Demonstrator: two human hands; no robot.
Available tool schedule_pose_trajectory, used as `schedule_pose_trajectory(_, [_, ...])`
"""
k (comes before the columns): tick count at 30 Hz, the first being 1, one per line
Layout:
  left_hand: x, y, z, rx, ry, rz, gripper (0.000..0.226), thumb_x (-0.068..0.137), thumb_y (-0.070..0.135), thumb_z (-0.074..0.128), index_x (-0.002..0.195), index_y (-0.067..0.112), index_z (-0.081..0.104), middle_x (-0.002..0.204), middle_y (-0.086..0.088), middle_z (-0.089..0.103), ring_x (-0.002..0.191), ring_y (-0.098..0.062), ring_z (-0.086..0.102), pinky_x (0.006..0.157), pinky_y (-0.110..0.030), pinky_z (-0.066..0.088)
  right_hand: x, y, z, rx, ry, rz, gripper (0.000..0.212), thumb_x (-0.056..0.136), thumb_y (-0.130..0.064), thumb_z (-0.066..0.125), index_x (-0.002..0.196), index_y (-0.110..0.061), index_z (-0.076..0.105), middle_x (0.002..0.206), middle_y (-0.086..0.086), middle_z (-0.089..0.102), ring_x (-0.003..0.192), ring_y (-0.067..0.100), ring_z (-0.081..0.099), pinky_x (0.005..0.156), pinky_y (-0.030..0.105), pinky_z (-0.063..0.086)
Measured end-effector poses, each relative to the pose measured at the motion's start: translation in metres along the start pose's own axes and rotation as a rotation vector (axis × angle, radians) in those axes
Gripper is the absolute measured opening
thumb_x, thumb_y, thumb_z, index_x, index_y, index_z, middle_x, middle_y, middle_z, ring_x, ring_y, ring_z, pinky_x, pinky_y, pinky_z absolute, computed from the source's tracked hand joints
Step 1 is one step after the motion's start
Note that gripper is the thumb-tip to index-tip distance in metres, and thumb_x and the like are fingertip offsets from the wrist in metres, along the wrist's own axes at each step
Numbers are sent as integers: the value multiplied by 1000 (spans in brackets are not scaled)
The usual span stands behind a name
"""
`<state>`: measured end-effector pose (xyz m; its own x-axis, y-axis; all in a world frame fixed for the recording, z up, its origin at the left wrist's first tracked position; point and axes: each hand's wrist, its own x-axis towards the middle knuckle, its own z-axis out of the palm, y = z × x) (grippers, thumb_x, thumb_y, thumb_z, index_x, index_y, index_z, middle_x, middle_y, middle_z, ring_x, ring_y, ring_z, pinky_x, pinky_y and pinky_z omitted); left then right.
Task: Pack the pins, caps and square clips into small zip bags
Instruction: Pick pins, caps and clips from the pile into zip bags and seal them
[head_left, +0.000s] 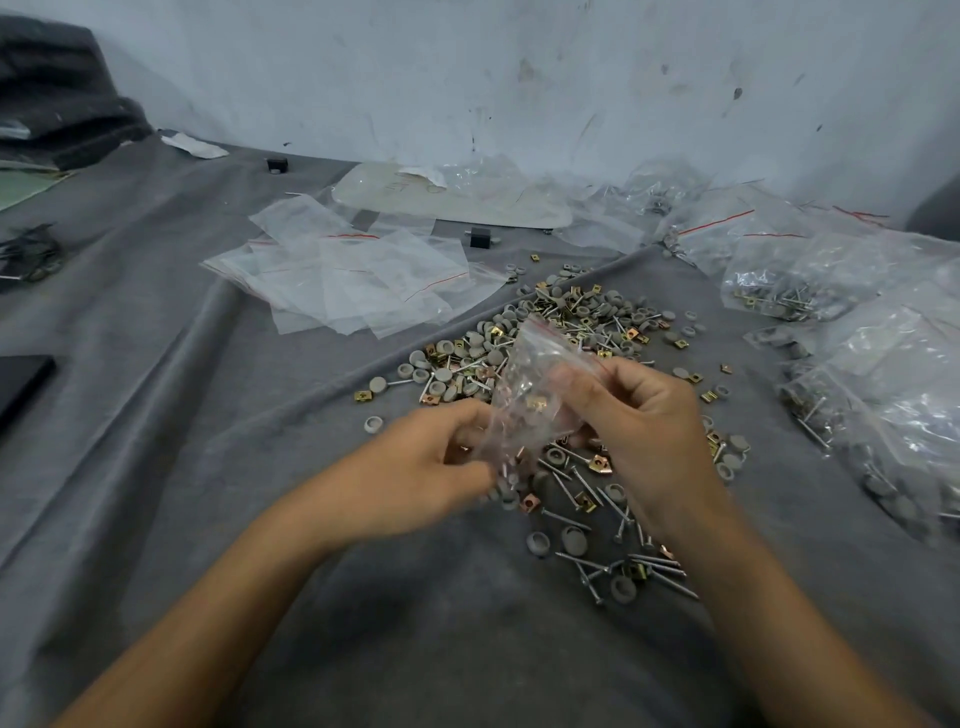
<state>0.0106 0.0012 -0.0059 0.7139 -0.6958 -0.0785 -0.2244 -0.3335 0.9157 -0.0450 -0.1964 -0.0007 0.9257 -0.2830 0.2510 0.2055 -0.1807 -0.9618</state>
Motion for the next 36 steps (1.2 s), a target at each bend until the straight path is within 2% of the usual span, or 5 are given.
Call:
schedule_pose_trajectory(5, [-2, 4, -8, -325, -24, -43, 34, 87, 15, 52, 111, 20, 75, 103, -16, 72, 81, -15, 67, 67, -34, 61, 6, -5, -9, 253, -15, 143, 41, 74, -51, 76, 81, -11, 70, 75, 8, 66, 55, 15, 55, 51, 28, 49])
schedule_pose_trajectory(11, [-4, 5, -9, -507, -114, -96, 37, 83, 9, 52, 105, 23, 79, 114, 0, 76, 90, -11, 72, 60, -31, 61, 7, -3, -10, 226, -14, 169, 25, 92, -40, 64, 82, -18, 72, 85, 9, 66, 57, 14, 56, 56, 32, 48])
schedule_pose_trajectory(16, [-5, 1, -10, -420, -199, -99, 30, 85, 18, 62, 113, 20, 73, 118, -7, 75, 106, -20, 71, 86, -31, 58, 4, -4, -9, 257, -52, 194, 17, 82, -35, 71, 82, -19, 73, 85, 3, 71, 53, 12, 52, 44, 25, 40])
schedule_pose_trajectory(22, [1, 9, -9, -401, 195, 82, 26, 82, 43, 69, 91, 21, 78, 88, 2, 76, 81, -5, 67, 75, -19, 54, 0, -3, -6, 193, -204, 110, 13, 79, -35, 76, 83, -22, 74, 77, 24, 60, 47, 11, 46, 37, 21, 33])
schedule_pose_trajectory(36, [0, 19, 3, -418, 455, 287, 23, 80, 32, 71, 93, 12, 75, 65, 3, 67, 56, -5, 58, 53, -16, 48, -4, -11, -11, 98, -184, -111, 6, 87, -24, 75, 87, -18, 73, 71, -3, 70, 60, 4, 63, 54, 14, 48])
